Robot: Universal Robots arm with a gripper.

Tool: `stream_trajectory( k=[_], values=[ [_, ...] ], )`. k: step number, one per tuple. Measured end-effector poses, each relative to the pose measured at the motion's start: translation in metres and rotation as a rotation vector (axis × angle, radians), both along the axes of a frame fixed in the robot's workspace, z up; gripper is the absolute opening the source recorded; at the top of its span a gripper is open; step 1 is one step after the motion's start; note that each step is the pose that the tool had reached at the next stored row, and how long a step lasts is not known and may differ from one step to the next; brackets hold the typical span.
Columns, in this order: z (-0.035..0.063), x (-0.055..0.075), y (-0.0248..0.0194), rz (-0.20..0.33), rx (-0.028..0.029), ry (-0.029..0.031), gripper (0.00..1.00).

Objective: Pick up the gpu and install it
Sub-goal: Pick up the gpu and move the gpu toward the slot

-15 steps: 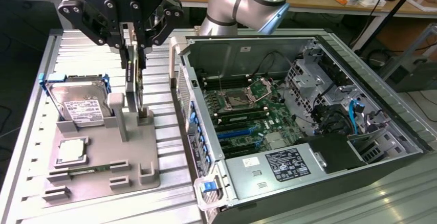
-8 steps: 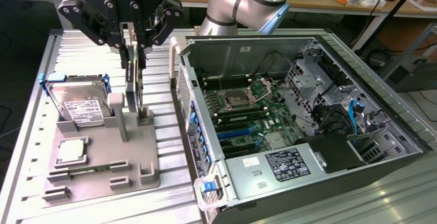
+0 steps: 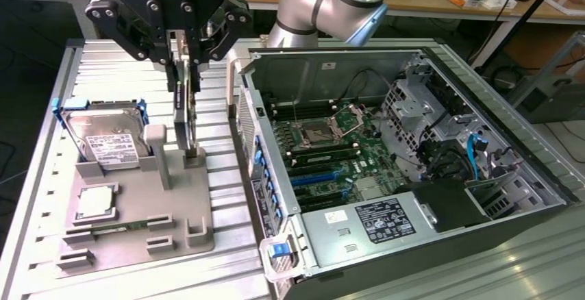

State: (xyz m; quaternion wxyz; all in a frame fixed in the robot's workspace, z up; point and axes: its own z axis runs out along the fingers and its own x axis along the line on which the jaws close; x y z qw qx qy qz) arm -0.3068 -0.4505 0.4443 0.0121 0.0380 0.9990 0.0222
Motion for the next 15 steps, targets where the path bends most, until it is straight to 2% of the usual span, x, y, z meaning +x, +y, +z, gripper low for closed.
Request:
stream_trajectory(
  k=[15],
  values=[
    [0.0000,0.021,0.0000,0.000,0.0000,0.0000,0.27]
  ],
)
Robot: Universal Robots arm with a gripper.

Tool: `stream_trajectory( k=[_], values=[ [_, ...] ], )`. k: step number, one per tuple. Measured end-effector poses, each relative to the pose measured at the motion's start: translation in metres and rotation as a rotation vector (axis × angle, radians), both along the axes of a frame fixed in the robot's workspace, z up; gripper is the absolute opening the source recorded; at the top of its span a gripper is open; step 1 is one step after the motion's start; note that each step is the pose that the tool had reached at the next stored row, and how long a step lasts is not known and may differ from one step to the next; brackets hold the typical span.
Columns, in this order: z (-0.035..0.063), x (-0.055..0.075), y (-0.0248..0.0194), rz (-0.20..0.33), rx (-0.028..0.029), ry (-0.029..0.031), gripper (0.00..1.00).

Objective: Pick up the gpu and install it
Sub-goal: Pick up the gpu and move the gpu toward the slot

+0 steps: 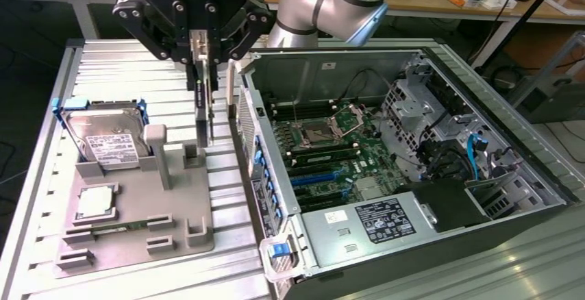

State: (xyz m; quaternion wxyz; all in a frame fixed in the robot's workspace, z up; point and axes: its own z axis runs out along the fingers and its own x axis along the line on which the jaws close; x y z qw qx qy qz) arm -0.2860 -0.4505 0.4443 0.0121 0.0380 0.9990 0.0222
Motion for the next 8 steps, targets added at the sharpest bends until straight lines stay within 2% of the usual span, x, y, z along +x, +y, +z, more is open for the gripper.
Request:
stream_trajectory(
  k=[8],
  values=[
    [0.0000,0.0106,0.0000,0.000,0.0000,0.0000,0.27]
  ],
)
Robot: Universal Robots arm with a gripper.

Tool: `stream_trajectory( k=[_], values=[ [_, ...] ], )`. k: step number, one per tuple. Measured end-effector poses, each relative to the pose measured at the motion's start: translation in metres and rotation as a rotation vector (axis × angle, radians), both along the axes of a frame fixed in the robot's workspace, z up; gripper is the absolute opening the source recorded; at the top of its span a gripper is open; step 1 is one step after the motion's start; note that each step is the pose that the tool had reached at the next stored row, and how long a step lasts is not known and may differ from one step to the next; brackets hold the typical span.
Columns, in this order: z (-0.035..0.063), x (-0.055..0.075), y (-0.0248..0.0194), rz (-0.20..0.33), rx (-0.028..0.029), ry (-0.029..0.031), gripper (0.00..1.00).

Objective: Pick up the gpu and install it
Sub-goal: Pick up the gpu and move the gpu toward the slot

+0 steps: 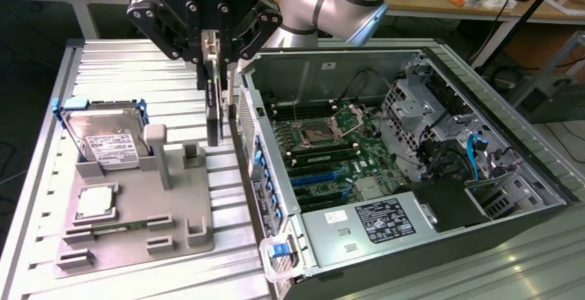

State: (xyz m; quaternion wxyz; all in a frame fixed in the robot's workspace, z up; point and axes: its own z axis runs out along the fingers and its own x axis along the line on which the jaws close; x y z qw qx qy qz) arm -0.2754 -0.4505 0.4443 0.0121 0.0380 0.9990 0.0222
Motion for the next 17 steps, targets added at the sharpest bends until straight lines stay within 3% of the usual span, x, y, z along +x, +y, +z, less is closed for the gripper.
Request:
stream_trajectory(
  k=[17],
  values=[
    [0.0000,0.020,0.0000,0.000,0.0000,0.0000,0.27]
  ],
)
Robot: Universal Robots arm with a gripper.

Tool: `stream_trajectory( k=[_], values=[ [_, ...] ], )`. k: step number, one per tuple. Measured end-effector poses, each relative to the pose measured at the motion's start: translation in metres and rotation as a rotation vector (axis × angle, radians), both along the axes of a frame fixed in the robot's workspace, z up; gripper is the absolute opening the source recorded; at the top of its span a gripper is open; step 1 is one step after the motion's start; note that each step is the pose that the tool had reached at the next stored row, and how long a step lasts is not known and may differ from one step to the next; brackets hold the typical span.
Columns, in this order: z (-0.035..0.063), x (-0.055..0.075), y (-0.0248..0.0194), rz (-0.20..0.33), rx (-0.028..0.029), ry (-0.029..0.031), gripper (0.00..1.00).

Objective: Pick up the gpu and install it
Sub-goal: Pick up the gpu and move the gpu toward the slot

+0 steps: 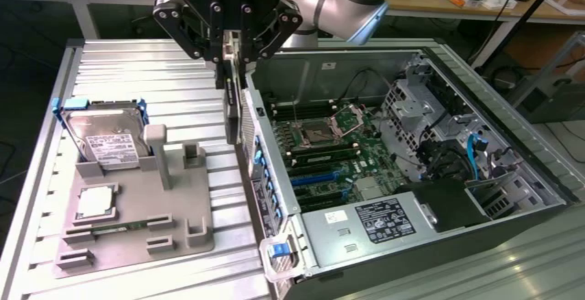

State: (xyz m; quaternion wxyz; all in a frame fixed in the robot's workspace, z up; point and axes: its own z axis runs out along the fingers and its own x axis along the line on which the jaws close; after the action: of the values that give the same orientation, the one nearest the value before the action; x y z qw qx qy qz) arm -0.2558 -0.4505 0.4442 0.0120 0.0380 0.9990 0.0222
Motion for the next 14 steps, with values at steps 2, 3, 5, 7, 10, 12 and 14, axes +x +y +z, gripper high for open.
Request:
stream_trajectory(
  k=[2,3,5,7,10,12,14],
  values=[
    [0.0000,0.002,0.0000,0.000,0.0000,0.0000,0.27],
    [0.0000,0.003,0.0000,0.000,0.0000,0.0000,0.27],
    [0.0000,0.005,0.0000,0.000,0.0000,0.0000,0.27],
    [0.0000,0.007,0.0000,0.000,0.0000,0.0000,0.27],
    [0.0000,0.011,0.0000,0.000,0.0000,0.0000,0.27],
    [0.0000,0.013,0.0000,0.000,-0.0001,0.0001,0.27],
    [0.0000,0.015,0.0000,0.000,0.0000,0.0000,0.27]
  ],
)
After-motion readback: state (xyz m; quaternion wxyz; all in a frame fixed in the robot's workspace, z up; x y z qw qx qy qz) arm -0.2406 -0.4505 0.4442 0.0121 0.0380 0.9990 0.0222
